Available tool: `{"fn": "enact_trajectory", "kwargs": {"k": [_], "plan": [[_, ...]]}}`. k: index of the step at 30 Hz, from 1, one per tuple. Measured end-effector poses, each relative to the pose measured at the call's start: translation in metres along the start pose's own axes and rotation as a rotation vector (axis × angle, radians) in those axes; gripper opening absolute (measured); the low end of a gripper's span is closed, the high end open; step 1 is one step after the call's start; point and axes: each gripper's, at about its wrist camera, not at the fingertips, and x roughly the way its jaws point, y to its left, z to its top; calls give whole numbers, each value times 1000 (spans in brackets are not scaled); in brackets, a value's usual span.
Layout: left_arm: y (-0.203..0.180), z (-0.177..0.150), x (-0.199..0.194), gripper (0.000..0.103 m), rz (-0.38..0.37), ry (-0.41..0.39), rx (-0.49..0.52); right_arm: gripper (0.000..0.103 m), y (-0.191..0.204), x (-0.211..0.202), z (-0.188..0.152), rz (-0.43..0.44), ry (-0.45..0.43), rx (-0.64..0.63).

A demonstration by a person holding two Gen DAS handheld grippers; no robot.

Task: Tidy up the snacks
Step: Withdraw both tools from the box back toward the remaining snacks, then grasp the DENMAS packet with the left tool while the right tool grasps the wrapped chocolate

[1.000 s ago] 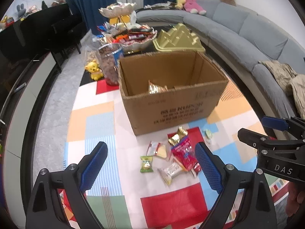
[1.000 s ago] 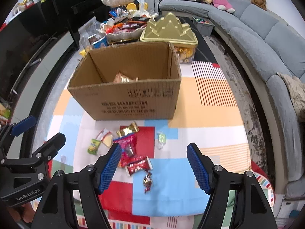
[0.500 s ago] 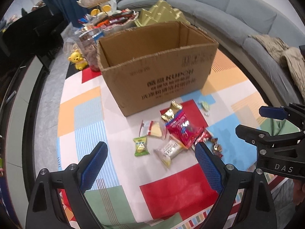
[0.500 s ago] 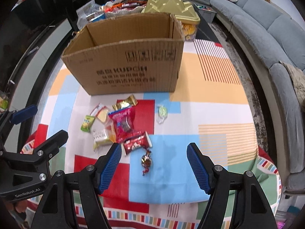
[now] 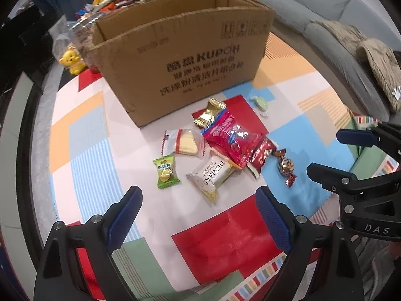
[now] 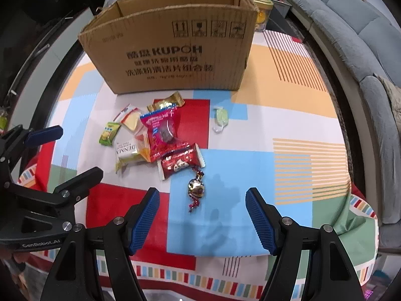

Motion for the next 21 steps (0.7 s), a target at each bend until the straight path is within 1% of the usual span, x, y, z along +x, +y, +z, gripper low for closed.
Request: {"fn": "enact_trajectory", "kwargs": {"k": [8, 10, 13, 19, 21], "plan": [[-3, 5, 21, 86, -30, 33, 72, 71, 1, 19, -2, 6, 40, 4], [-5, 6, 27, 81, -42, 45, 87, 71, 1, 21, -2, 6, 44, 6], [-7, 8, 38, 77, -51, 63, 110, 71, -1, 31, -2, 10, 64, 13], [-9, 12, 57, 73, -78, 94, 128, 71, -2, 44, 0, 14, 90, 21], [-9, 13, 63, 72, -87, 106, 132, 66, -2, 50, 1, 14, 101, 22]]}}
